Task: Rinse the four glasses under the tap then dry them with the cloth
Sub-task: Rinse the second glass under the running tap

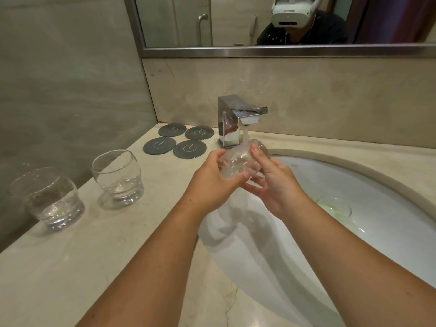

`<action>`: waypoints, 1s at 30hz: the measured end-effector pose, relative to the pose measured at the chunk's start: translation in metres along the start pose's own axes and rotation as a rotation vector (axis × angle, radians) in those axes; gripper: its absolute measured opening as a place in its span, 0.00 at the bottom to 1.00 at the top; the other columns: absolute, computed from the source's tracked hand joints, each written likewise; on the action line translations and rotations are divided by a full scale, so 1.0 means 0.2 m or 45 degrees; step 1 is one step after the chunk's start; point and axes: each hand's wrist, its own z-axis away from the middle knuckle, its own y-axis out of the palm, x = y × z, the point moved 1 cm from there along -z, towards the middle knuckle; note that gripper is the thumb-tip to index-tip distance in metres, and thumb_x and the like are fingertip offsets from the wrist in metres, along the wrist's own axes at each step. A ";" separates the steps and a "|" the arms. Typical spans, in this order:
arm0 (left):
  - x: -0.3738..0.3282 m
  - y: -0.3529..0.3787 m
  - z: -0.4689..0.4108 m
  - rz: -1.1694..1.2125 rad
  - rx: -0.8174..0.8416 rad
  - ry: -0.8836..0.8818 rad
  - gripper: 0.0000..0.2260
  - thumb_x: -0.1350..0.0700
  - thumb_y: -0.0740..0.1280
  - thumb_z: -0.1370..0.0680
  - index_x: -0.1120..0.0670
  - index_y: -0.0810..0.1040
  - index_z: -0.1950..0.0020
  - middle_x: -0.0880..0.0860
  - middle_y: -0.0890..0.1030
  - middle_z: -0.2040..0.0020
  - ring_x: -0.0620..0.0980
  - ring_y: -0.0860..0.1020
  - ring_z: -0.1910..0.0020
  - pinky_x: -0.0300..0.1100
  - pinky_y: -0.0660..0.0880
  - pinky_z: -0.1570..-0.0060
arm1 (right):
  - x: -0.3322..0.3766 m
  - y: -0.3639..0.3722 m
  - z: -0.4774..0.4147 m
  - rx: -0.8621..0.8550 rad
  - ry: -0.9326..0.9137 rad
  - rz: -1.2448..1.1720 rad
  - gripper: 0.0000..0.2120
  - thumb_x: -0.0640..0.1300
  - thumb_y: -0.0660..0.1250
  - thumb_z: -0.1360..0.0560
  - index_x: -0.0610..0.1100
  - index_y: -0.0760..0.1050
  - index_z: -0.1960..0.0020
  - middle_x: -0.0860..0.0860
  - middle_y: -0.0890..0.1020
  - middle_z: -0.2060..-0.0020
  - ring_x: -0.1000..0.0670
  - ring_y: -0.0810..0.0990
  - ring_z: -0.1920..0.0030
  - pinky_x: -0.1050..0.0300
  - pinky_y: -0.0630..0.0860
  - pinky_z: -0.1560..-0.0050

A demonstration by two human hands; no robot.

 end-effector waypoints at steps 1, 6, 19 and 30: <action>0.00 0.00 0.00 0.025 -0.012 0.004 0.32 0.44 0.79 0.24 0.46 0.70 0.23 0.40 0.78 0.38 0.41 0.78 0.36 0.37 0.73 0.38 | 0.00 0.00 0.00 0.021 0.027 -0.003 0.19 0.54 0.76 0.23 0.42 0.83 0.39 0.48 0.89 0.52 0.47 0.87 0.53 0.44 0.86 0.44; 0.00 0.00 -0.01 0.155 -0.013 -0.003 0.35 0.39 0.77 0.25 0.46 0.70 0.22 0.46 0.79 0.30 0.46 0.80 0.33 0.49 0.77 0.31 | 0.02 -0.03 0.00 0.004 0.128 0.038 0.21 0.59 0.77 0.25 0.43 0.85 0.42 0.44 0.85 0.49 0.44 0.86 0.51 0.44 0.83 0.38; -0.06 -0.03 -0.12 0.391 0.166 -0.219 0.26 0.45 0.72 0.17 0.47 0.67 0.22 0.50 0.82 0.36 0.48 0.80 0.36 0.53 0.74 0.27 | 0.03 -0.06 -0.02 -0.118 0.024 0.214 0.26 0.64 0.72 0.23 0.43 0.82 0.39 0.44 0.85 0.52 0.47 0.85 0.56 0.52 0.82 0.56; 0.03 -0.02 -0.13 0.624 0.246 -0.087 0.36 0.52 0.80 0.23 0.40 0.66 0.19 0.46 0.77 0.30 0.40 0.77 0.30 0.46 0.77 0.32 | 0.04 -0.08 -0.06 -0.135 -0.057 0.253 0.33 0.71 0.71 0.27 0.41 0.85 0.42 0.48 0.83 0.62 0.49 0.80 0.66 0.51 0.80 0.59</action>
